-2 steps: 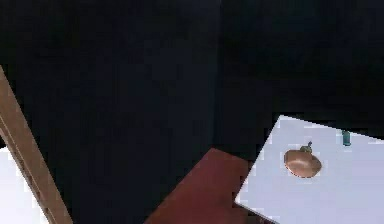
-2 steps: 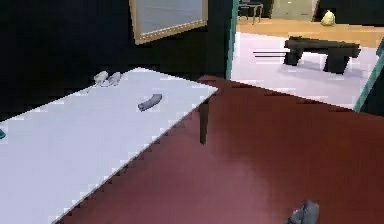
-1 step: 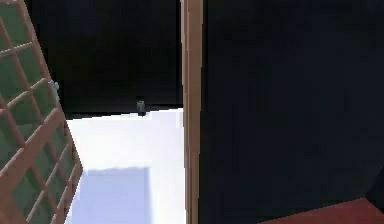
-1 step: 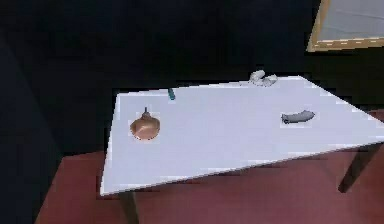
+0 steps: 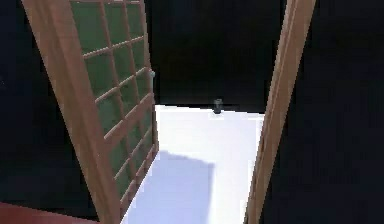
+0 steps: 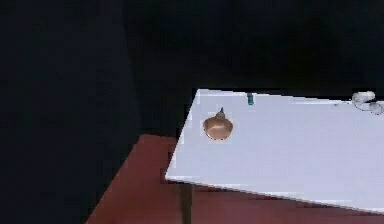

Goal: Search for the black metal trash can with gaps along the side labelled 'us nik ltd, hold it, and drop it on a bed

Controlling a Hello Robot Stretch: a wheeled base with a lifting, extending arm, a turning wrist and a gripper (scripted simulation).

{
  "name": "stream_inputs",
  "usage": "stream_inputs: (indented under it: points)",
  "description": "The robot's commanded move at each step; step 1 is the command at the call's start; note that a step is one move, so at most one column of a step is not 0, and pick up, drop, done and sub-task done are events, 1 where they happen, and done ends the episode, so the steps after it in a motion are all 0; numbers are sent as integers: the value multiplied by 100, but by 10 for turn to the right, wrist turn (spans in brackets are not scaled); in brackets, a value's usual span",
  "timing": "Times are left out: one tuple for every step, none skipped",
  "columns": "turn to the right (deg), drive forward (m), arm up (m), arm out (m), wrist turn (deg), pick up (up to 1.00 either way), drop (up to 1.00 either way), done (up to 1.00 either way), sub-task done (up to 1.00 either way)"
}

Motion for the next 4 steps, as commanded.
stream_inputs:
  points:
    - [0,70,0,0,0,0,0,0,0]
    - [60,0,0,0,0,0,0,0,0]
    - [0,35,0,0,0,0,0,0,0]
    - [120,0,0,0,0,0,0,0,0]
